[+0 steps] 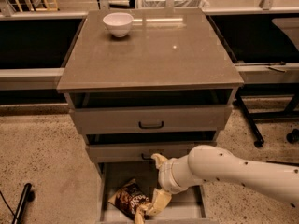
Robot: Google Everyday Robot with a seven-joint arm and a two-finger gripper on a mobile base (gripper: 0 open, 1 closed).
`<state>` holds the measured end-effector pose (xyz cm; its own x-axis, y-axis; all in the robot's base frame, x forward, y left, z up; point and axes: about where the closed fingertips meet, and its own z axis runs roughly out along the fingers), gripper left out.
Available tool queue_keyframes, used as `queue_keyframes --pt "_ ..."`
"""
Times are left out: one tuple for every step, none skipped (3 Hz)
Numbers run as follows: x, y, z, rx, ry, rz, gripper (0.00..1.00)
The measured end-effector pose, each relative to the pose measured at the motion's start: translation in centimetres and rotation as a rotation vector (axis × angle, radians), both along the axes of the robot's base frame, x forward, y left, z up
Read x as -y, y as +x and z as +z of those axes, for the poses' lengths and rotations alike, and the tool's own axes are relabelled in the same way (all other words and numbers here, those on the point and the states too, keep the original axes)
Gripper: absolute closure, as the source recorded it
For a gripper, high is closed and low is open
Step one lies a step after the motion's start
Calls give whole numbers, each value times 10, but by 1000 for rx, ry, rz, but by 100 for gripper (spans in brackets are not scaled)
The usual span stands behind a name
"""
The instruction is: Pick brown chip bag from bottom drawer and place on counter
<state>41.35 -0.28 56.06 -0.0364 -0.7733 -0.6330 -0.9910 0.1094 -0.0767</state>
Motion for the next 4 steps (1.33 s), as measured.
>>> queue_keyframes --pt "-3 5 -8 -32 17 26 0" --pt "-15 28 -44 -61 72 37 0" --pt "-27 42 -101 -73 163 6 0" --pt "-33 36 -175 -138 209 -49 0"
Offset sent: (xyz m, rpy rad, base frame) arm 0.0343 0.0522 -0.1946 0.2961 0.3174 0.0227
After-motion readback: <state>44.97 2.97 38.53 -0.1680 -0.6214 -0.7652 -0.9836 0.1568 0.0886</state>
